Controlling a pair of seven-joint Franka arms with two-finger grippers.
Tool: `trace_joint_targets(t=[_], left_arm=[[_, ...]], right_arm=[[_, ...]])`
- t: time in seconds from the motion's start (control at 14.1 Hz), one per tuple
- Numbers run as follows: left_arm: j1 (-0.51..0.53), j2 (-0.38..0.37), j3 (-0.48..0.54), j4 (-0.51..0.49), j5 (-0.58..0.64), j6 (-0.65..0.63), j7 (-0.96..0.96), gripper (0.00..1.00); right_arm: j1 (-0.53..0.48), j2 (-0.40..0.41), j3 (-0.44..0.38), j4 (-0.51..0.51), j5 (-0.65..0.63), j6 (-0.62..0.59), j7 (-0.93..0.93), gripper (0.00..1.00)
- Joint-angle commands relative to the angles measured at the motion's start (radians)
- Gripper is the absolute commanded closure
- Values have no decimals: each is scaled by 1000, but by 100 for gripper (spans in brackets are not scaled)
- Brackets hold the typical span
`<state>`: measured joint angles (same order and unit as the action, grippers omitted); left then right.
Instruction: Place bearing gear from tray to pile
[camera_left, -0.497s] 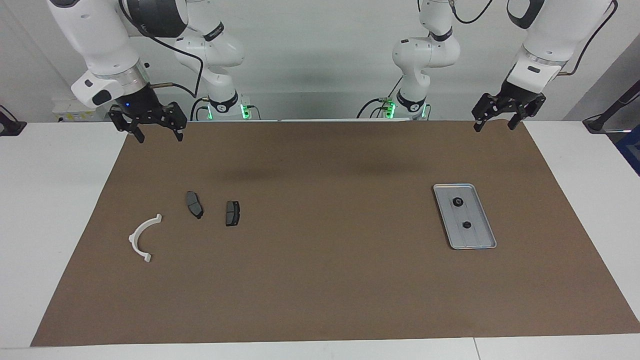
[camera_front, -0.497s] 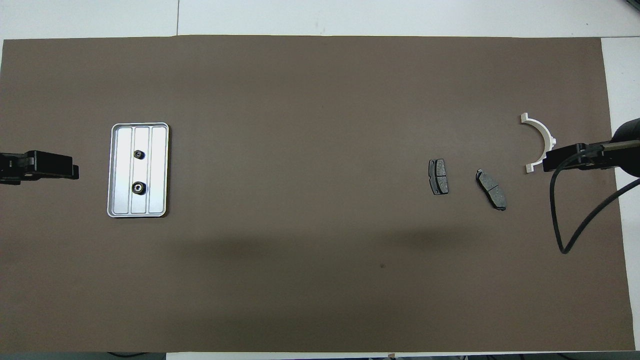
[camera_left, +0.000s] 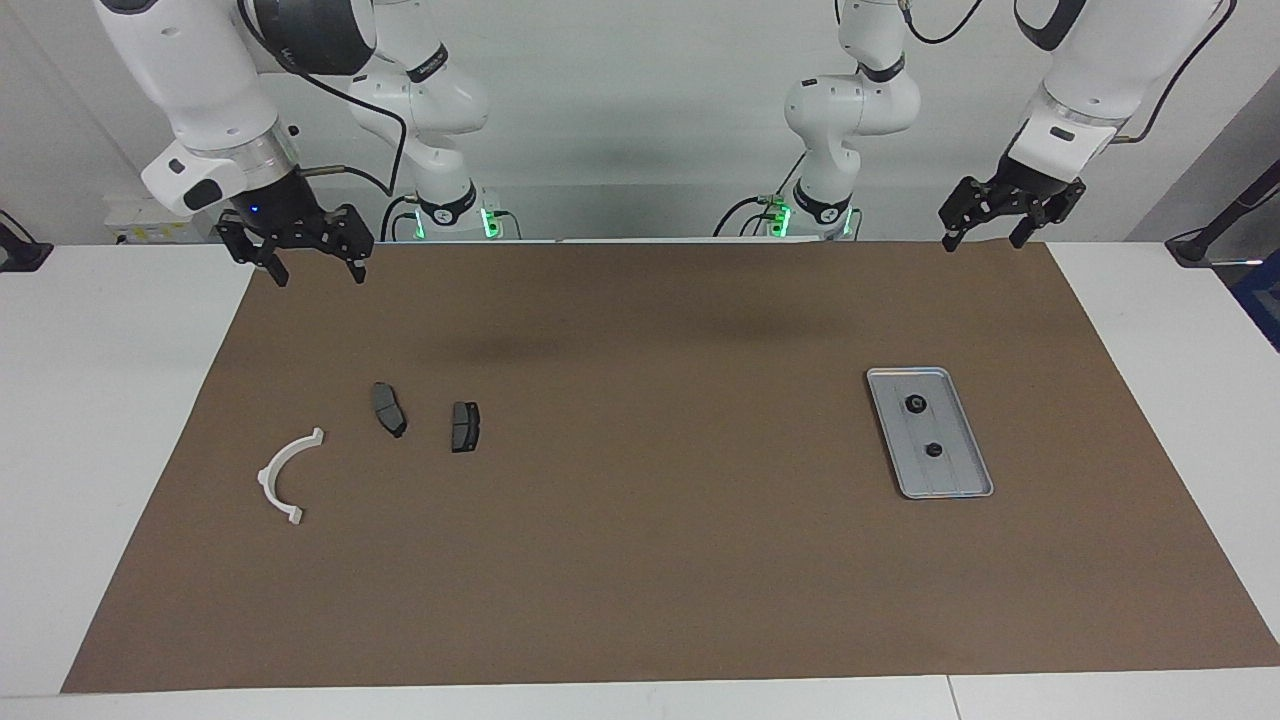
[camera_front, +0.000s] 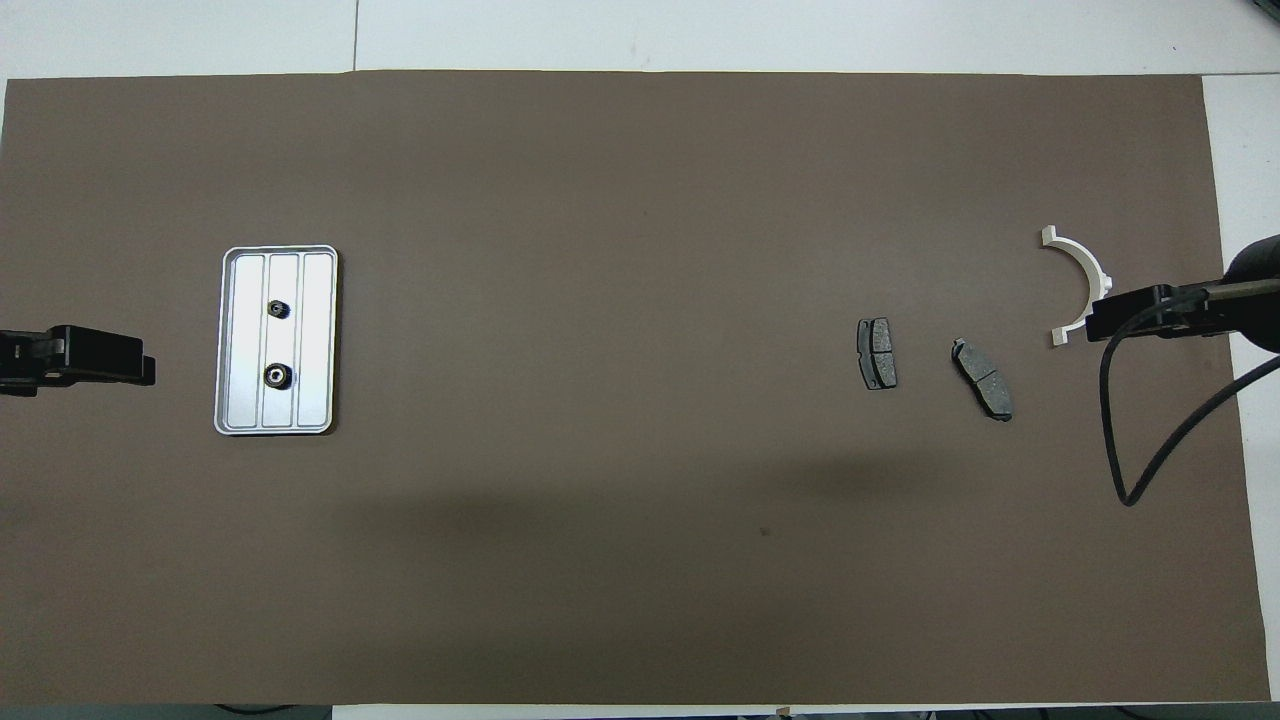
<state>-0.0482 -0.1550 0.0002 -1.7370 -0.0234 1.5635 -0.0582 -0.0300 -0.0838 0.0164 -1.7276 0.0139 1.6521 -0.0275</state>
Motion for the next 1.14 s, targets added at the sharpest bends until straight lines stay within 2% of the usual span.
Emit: trace_joint_targets(t=[0.0, 0.78, 0.85, 1.06], left_arm=[[-15, -24, 9, -24, 13, -8, 0, 0], [-15, -31, 7, -41, 13, 4, -19, 0], [-7, -41, 7, -65, 13, 25, -3, 1], [-1, -90, 14, -237, 13, 193, 50, 1]], right_arm=[[-8, -22, 5, -24, -2, 15, 6, 0], [1, -22, 5, -24, -2, 6, 4, 0], [4, -22, 5, -24, 0, 6, 6, 0], [7, -24, 7, -26, 0, 6, 9, 0]])
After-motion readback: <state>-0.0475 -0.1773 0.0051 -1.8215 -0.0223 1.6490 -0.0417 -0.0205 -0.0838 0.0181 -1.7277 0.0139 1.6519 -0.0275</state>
